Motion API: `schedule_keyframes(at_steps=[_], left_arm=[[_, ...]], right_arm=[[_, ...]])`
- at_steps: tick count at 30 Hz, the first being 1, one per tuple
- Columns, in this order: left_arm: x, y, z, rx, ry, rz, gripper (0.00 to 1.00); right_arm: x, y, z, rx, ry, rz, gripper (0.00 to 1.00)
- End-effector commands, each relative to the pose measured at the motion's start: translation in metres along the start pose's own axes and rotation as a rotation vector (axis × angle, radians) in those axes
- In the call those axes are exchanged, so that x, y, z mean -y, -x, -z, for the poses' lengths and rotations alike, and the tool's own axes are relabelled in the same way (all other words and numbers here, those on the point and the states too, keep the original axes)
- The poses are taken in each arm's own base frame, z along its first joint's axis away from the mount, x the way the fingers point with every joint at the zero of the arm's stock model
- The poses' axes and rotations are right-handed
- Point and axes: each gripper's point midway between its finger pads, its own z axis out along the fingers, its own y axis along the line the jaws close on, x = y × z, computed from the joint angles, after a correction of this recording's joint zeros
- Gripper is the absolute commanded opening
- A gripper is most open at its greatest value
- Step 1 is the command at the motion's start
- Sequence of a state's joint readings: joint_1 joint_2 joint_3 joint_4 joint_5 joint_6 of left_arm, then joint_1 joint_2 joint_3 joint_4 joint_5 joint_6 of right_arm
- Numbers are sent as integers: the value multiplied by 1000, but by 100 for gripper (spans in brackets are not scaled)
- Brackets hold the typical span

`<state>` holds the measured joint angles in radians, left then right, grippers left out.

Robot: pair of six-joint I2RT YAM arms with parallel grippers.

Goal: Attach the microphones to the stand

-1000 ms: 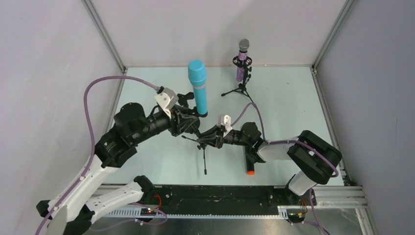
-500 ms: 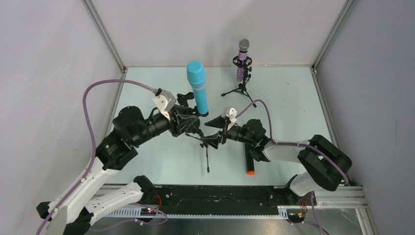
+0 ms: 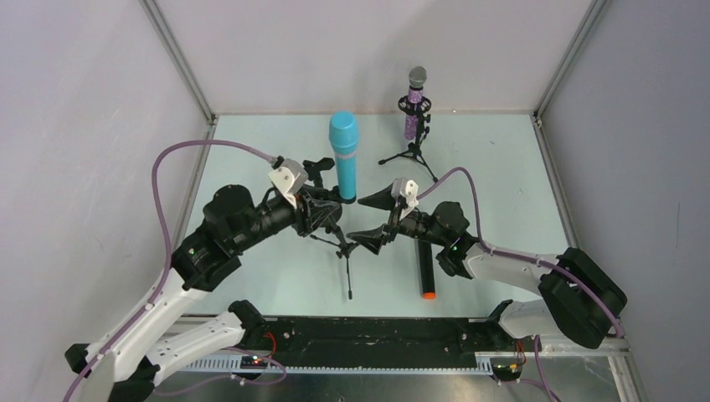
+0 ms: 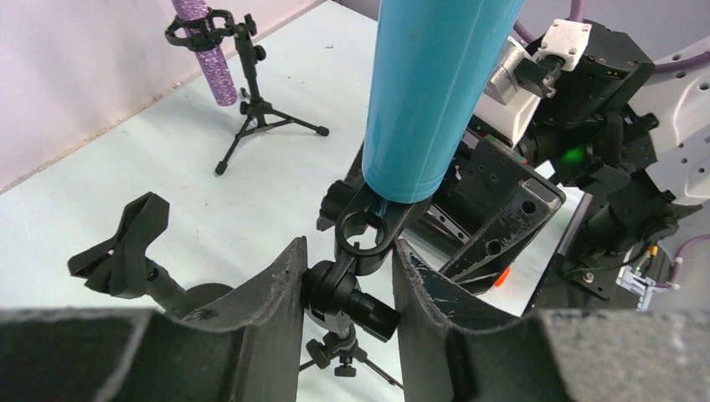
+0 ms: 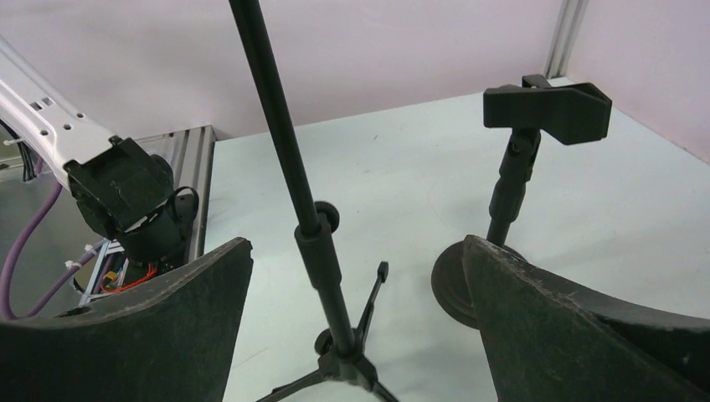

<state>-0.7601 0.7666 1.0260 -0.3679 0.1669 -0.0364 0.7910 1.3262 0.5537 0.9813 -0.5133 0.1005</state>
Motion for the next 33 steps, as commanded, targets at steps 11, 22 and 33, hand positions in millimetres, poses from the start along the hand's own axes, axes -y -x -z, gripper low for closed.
schedule_keyframes(at_steps=[11,22,33], left_arm=[[-38,32,13,158,226,-30,0],[-66,21,29,156,388,-19,0],[-91,18,53,157,523,7,0]], right_arm=[[10,-2,11,-59,-59,27,100],[16,-8,14,-81,-80,21,100],[17,-13,14,-94,-85,8,99]])
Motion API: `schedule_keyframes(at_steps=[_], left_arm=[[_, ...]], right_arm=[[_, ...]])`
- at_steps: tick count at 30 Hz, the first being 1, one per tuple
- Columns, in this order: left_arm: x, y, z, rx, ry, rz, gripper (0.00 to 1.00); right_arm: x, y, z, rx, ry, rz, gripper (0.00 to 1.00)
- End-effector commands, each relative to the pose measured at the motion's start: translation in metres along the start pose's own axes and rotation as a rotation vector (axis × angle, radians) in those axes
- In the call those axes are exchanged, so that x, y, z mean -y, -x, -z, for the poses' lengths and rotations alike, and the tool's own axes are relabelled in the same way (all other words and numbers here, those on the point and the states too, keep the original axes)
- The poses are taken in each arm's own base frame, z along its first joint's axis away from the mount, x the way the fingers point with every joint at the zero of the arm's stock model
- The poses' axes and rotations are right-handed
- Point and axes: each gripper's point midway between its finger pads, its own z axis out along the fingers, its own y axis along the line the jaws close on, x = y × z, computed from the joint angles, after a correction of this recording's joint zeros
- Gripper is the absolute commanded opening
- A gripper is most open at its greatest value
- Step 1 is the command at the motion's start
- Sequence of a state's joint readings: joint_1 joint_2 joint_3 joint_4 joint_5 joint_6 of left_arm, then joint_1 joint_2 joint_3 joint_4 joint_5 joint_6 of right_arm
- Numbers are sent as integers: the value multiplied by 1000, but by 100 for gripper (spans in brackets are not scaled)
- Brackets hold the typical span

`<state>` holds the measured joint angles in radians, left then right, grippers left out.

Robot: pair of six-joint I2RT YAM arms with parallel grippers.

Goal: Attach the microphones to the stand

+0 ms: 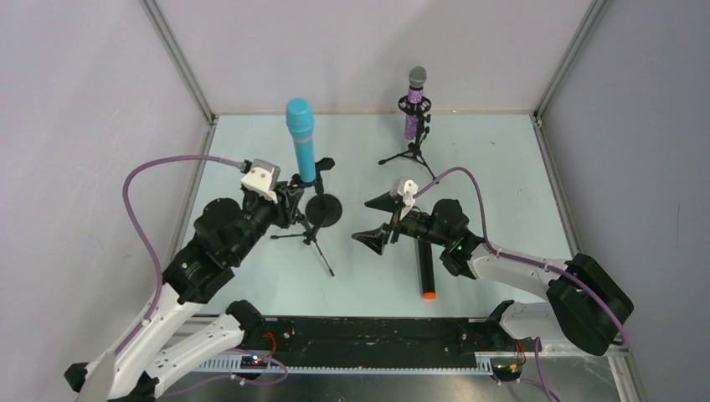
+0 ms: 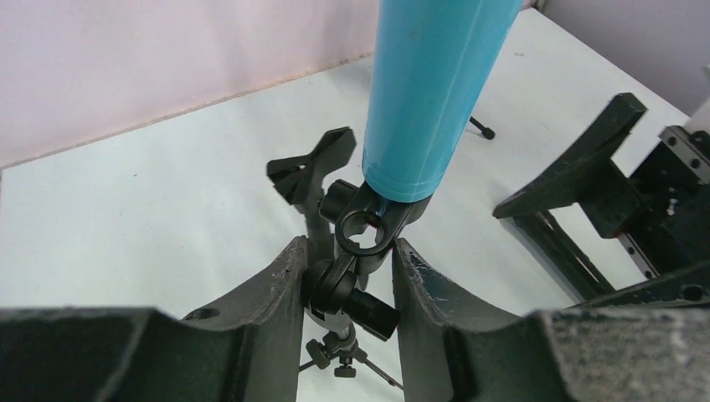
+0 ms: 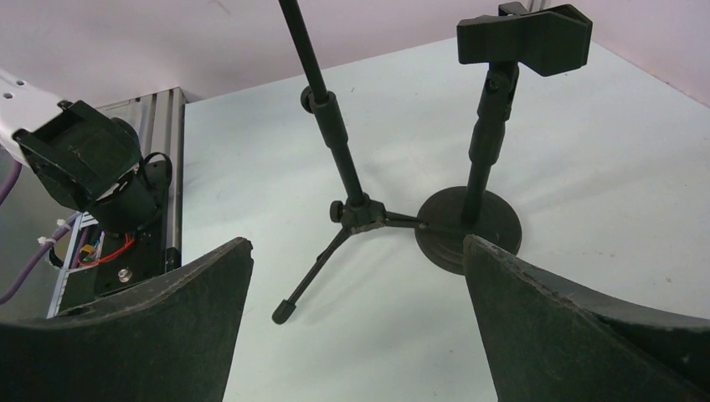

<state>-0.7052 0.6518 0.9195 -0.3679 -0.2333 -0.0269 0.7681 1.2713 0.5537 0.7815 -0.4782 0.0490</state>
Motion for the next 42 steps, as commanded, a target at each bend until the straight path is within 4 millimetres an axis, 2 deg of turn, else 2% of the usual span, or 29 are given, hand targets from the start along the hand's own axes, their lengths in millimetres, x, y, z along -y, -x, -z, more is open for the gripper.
schedule_keyframes(at_steps=[1,9,24,29,35,42], left_arm=[[-19,37,11,128,76,34,0],[-38,40,31,133,146,-21,0],[-72,44,55,125,296,-80,0],[-76,44,48,105,315,-76,0],[-77,49,27,85,300,-61,0],[-91,61,7,112,303,-53,0]], right_arm=[[4,8,0,27,-14,20,99],[6,5,-2,26,-15,5,100],[6,4,-3,30,-4,1,100],[6,5,-4,36,0,1,99],[8,6,-2,32,-10,0,99],[12,4,1,19,-27,-6,100]])
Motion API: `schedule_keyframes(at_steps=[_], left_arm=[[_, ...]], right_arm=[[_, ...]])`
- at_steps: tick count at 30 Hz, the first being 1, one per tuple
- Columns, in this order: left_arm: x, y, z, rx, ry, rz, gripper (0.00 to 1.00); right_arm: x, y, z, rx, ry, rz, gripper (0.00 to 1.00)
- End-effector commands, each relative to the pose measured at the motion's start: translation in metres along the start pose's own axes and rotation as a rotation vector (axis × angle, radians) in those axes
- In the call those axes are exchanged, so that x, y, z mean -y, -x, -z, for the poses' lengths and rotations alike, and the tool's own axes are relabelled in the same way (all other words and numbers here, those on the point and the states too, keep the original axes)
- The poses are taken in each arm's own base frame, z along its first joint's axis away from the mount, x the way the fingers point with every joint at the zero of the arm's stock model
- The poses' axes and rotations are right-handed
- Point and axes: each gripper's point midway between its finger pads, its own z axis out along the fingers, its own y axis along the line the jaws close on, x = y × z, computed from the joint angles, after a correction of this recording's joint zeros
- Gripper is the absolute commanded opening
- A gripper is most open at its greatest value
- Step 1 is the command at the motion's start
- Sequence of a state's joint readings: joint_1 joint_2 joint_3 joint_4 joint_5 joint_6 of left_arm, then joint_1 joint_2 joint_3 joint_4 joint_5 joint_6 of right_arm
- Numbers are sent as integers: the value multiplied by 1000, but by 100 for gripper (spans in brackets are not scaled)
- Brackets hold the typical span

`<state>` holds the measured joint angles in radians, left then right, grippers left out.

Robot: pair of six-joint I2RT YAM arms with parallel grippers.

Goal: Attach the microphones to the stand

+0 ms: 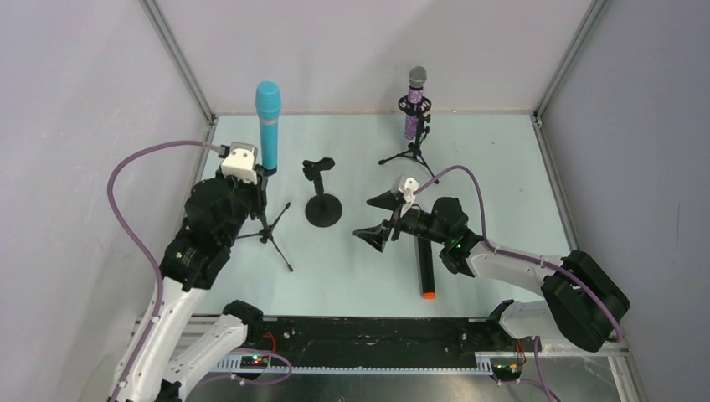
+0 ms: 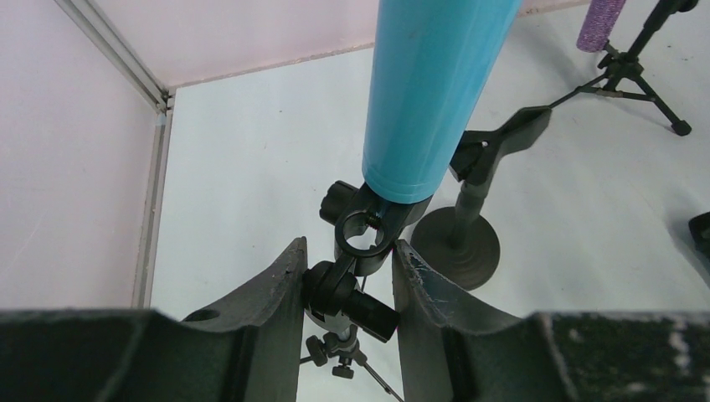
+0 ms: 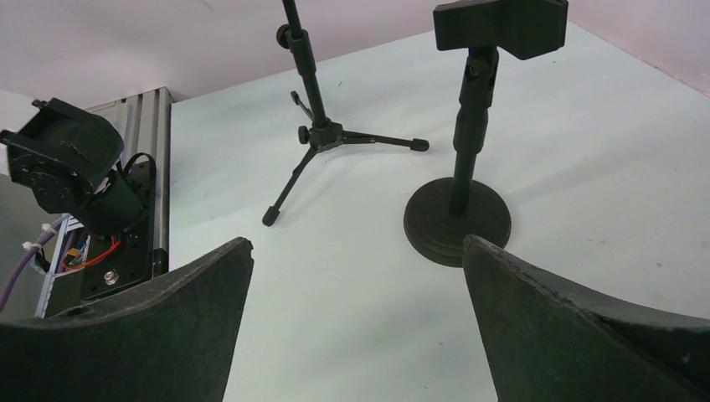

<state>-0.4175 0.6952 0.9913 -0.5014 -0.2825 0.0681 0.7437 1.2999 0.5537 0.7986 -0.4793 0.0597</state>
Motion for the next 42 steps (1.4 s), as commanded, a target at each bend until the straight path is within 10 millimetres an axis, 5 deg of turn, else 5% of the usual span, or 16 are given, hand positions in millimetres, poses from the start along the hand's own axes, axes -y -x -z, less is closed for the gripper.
schedule_keyframes(at_steps=[1,22,33,42], left_arm=[[-11,71,-1,222,-4,62,0],[-63,135,-67,358,103,120,0],[-95,135,-99,349,171,124,0],[-99,118,-128,320,179,126,0]], right_arm=[[2,10,1,25,-7,7,99],[16,9,7,17,-40,1,99],[22,8,11,6,-57,-3,99],[26,5,12,-1,-70,-4,99]])
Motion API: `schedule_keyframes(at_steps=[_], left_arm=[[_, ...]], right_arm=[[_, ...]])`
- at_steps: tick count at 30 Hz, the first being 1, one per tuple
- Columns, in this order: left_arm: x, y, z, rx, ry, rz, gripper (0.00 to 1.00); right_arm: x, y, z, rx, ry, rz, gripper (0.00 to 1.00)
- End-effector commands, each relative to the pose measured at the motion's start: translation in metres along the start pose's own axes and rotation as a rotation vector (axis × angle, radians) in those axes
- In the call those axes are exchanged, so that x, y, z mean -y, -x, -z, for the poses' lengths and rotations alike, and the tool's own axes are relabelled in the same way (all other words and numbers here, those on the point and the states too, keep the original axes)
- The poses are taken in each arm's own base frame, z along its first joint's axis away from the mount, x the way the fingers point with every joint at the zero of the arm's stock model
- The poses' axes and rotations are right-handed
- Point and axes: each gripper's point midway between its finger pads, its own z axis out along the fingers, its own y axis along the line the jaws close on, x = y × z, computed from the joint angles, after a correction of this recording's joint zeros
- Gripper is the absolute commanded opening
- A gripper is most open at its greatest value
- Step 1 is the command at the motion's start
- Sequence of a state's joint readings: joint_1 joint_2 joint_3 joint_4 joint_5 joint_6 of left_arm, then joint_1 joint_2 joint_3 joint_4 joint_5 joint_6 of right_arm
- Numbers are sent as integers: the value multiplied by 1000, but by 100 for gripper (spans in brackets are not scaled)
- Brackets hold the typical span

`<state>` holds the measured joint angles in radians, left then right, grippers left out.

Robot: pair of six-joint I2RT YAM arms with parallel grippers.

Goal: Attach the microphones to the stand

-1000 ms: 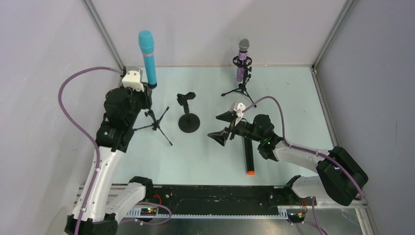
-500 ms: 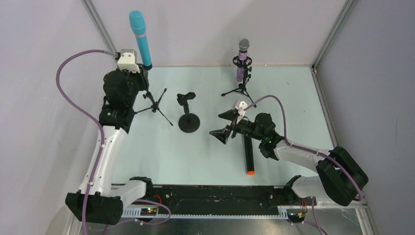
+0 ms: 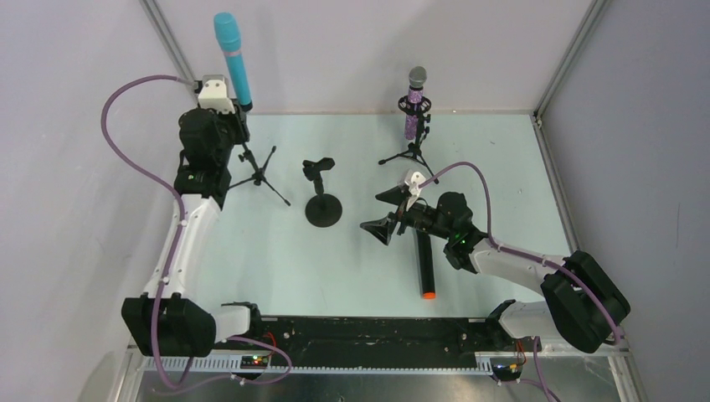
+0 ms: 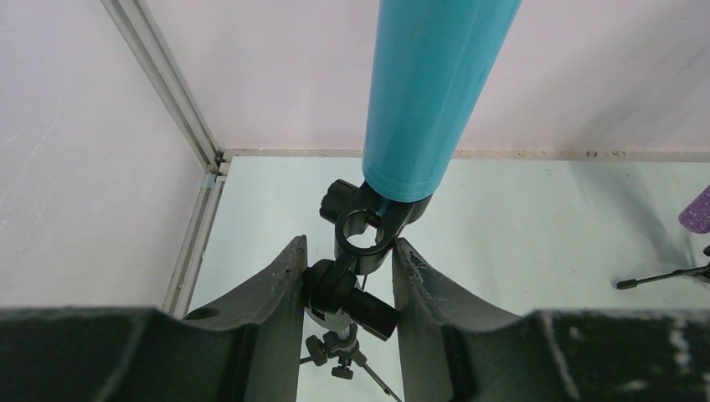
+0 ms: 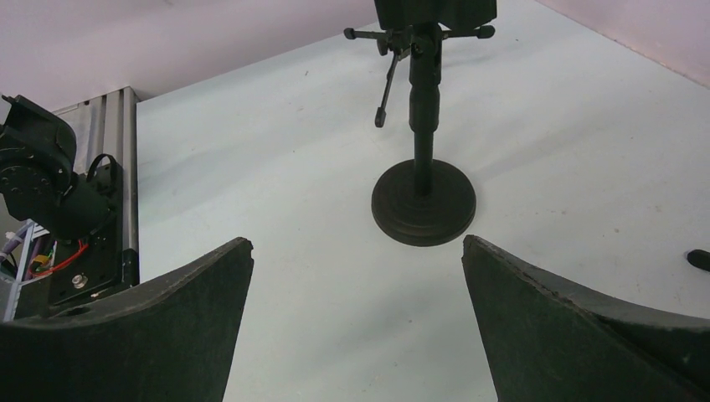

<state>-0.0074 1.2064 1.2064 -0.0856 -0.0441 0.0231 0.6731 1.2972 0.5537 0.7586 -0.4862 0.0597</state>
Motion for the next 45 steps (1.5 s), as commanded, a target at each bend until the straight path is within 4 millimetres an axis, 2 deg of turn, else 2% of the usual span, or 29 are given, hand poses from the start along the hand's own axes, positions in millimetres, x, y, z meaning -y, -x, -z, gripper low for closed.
schedule_keyframes(at_steps=[1,7,19,30,31,33,34,35,36,38,40,45], left_arm=[[-5,63,-2,217,6,36,0],[-13,48,-15,196,26,49,0],[-11,2,-35,99,18,47,0],[-10,-11,-37,73,13,52,2],[-10,-11,-37,73,12,53,5],[-8,-11,-37,72,6,57,17],[-8,-11,-36,74,5,56,28],[-8,-12,-36,72,5,55,34],[-8,-11,-36,73,5,56,45],[-8,-10,-35,76,4,56,57],[-9,-8,-33,82,5,55,67],[-8,1,-25,107,4,55,82]], right_arm=[[0,10,2,25,-3,9,99],[3,8,2,18,-8,5,99],[6,4,2,8,-17,-10,99],[6,6,3,13,-14,-27,99],[6,5,3,12,-15,-29,99],[5,5,3,11,-12,-32,99],[5,5,3,10,-9,-32,99],[4,5,3,10,-8,-32,99],[5,5,3,11,-8,-31,100],[4,5,3,12,-7,-31,99],[4,7,3,16,-6,-29,99],[4,6,3,12,-5,-33,99]])
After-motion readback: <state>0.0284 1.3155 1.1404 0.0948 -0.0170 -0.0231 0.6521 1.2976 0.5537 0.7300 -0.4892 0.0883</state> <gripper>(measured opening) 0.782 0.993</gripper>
